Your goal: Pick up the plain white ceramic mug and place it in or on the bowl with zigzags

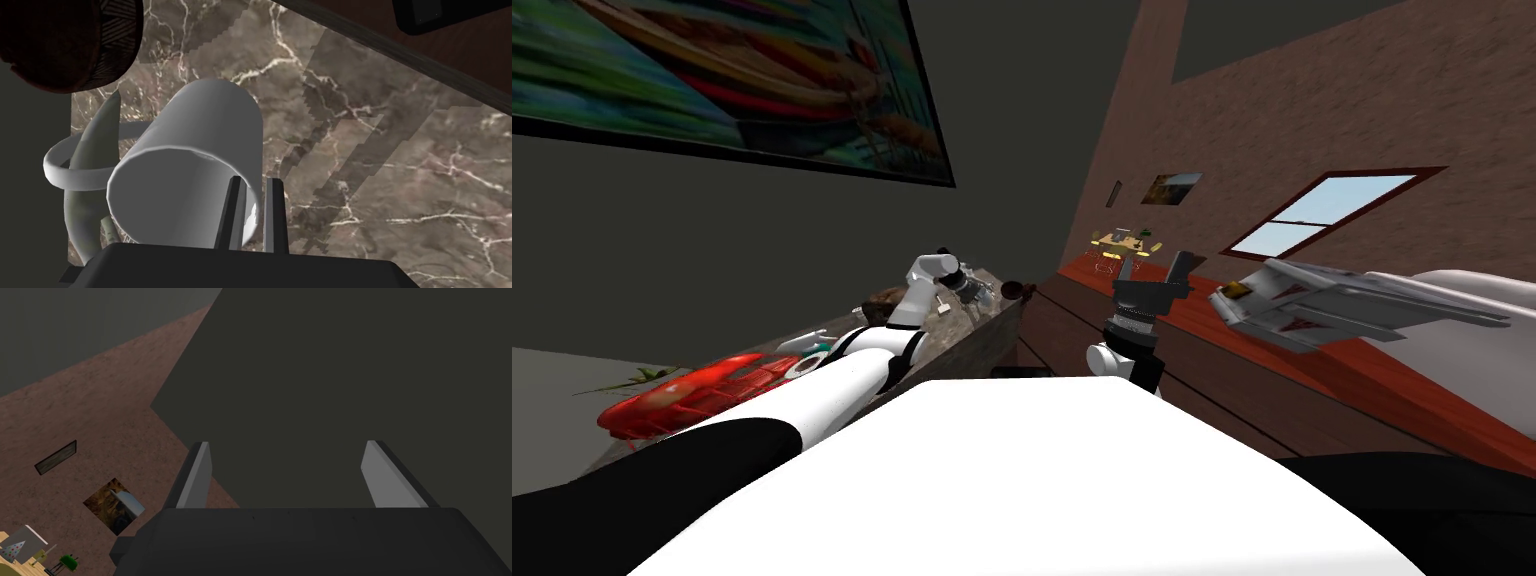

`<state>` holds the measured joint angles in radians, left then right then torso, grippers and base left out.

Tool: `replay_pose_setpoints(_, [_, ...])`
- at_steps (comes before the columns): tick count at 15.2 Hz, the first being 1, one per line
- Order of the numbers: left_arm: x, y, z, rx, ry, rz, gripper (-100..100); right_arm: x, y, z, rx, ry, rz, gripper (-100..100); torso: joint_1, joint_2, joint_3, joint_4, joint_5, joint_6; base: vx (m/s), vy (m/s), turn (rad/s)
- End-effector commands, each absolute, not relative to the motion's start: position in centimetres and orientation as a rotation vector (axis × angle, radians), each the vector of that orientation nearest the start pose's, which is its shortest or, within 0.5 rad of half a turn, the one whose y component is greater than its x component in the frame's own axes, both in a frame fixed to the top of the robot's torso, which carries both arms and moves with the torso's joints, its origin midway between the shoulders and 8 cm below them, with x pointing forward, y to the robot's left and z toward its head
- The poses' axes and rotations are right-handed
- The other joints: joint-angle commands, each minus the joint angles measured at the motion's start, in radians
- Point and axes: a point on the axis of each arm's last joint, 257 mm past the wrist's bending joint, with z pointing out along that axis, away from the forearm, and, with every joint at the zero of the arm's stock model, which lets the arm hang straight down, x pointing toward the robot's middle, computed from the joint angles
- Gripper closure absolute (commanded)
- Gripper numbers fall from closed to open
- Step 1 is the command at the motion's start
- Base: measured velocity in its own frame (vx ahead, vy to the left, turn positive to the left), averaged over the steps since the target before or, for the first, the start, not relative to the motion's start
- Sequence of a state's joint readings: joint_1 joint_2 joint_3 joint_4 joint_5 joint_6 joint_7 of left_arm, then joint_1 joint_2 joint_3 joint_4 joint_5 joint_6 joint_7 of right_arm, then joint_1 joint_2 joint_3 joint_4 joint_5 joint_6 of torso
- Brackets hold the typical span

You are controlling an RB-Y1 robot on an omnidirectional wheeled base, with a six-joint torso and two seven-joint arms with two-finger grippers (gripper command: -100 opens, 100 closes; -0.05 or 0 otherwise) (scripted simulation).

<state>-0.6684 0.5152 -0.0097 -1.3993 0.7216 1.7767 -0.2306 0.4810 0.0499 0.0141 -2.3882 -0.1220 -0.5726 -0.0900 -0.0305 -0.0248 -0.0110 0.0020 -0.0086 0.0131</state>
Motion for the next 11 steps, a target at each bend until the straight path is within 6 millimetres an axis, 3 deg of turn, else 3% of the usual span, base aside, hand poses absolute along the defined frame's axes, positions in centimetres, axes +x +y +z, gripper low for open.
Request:
replay_pose_setpoints(1, [50.3, 25.2, -21.9, -1.597, 2.531, -0.498, 100, 30.3, -28.9, 8.8, 0.627, 0.329, 1.520, 0, 0.000, 0.000, 0.000, 0.000, 0.000, 0.000, 0.159, -0.172, -0.038])
replay_pose_setpoints(7, [52.2, 25.0, -16.8, -1.550, 2.484, -0.569, 100, 30.3, -28.9, 8.8, 0.627, 0.329, 1.520, 0, -0.003, 0.008, 0.007, 0.006, -0.003, 0.001, 0.136, -0.156, -0.036])
replay_pose_setpoints(11, [51.9, 25.2, -13.8, -1.534, 2.496, -0.561, 100, 30.3, -28.9, 8.8, 0.627, 0.329, 1.520, 0, -0.003, 0.014, 0.012, 0.010, -0.004, 0.002, 0.114, -0.131, -0.023])
